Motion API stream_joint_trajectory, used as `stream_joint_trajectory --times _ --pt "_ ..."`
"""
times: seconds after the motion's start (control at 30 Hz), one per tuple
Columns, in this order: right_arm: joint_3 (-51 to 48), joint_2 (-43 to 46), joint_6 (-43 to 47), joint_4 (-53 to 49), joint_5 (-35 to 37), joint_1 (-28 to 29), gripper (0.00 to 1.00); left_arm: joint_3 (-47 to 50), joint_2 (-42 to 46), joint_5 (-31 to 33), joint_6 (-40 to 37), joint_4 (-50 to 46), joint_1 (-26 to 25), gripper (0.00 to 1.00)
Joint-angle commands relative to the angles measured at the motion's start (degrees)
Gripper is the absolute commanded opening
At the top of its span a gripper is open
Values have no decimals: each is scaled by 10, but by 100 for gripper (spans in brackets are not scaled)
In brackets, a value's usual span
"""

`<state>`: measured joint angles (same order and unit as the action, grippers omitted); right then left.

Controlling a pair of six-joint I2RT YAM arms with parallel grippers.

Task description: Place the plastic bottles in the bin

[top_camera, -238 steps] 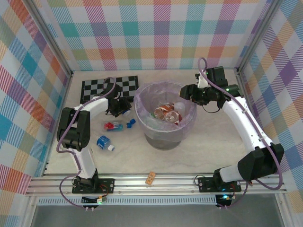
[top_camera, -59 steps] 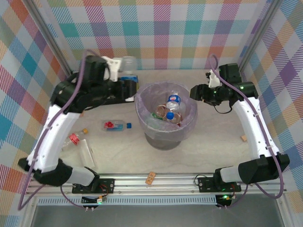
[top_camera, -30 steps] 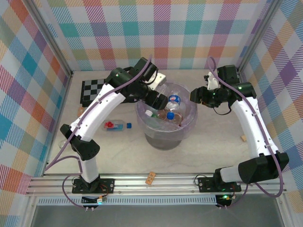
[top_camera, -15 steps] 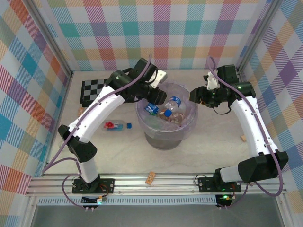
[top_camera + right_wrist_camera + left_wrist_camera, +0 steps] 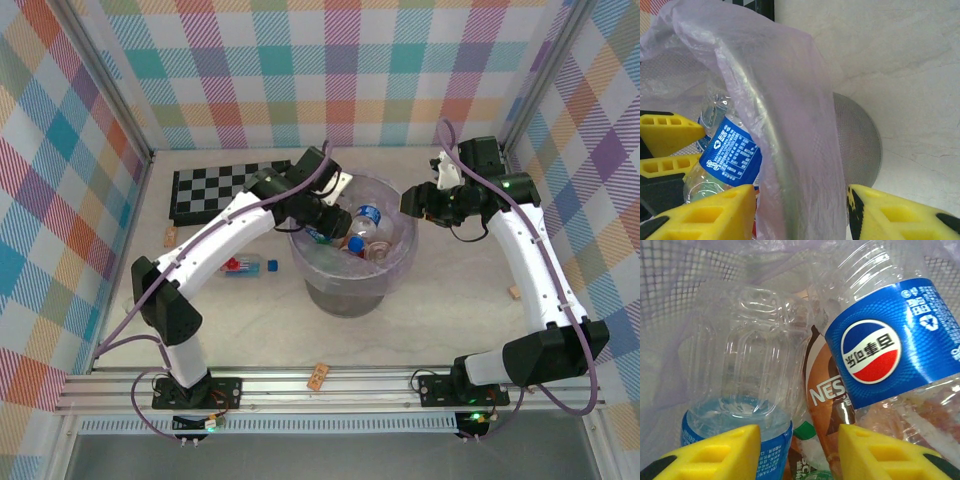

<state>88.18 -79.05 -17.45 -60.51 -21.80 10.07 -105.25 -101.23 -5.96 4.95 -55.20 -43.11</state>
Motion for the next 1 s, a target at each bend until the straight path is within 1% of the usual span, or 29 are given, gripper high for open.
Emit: stream_joint_trajectory --times 0.0,0.1,0.3,0.37,0.47,0.53,0.63,0.7,0.8,0.9,0.97 --pt "13 -3 5 1 -16 -4 52 27 12 -2 16 2 -3 45" --pt "15 -3 5 1 -17 -4 52 24 20 -2 18 1 -2 44" --pt "25 -3 6 -1 -19 -4 52 -41 30 7 19 -11 -1 45" --pt "23 -3 6 -1 -19 -4 52 -57 34 6 29 1 -1 50" --pt "21 -3 4 0 -19 -4 52 -79 34 7 50 20 -2 51" --pt "22 -5 4 0 -20 -5 52 -87 31 -10 60 40 -1 51" --pt "26 -7 5 -2 -21 -4 52 -81 18 -48 76 64 -6 48" --pt "28 -8 4 -2 -21 -4 52 -74 5 -58 77 61 -13 47" --pt "30 -8 4 -2 -22 -4 52 -42 -3 -54 78 57 -19 43" --pt "32 -10 5 -3 -21 -4 52 -4 5 -33 84 59 -19 40" --pt "31 -11 5 -2 -23 -5 53 15 12 -32 87 66 -19 39"
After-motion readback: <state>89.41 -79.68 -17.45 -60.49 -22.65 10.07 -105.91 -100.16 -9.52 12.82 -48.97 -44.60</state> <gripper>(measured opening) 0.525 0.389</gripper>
